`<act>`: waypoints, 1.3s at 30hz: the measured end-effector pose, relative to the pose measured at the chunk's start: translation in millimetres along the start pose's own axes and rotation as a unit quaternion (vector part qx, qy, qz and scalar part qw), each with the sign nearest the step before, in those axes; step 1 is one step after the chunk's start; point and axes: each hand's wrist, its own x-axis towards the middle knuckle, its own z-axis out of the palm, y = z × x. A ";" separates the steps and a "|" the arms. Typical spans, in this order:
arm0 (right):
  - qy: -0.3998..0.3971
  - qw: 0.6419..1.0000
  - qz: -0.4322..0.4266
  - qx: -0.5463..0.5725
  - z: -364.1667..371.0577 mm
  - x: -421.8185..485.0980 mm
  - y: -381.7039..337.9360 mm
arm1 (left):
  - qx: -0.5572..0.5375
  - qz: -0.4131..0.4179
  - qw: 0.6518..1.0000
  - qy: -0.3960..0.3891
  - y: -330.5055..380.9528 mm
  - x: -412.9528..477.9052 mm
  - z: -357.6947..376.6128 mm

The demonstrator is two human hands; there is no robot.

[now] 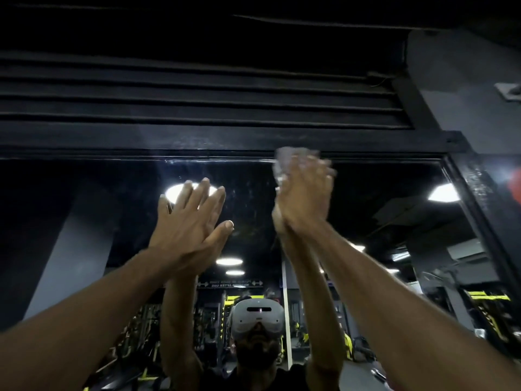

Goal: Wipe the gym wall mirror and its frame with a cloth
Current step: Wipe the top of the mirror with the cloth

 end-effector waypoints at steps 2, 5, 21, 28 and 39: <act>-0.062 0.987 -0.146 0.004 1.2 -19.4 -12.6 | -0.013 0.008 1.000 0.006 -4.3 -1.3 3.1; -0.148 0.938 -0.312 0.014 -20.3 -47.0 20.7 | -0.017 0.021 0.999 0.019 -9.3 -14.8 8.2; 0.032 0.995 0.093 0.019 -33.9 -160.1 70.7 | -0.041 0.055 0.997 -0.021 -15.4 -115.7 26.3; -0.157 0.969 -0.191 -0.028 -21.1 -217.2 10.6 | -0.052 0.034 0.998 0.001 -28.5 -90.8 12.9; -0.151 0.972 -0.178 -0.003 -9.1 -141.7 -39.2 | -0.038 -0.011 0.999 0.023 -77.5 -30.5 -8.7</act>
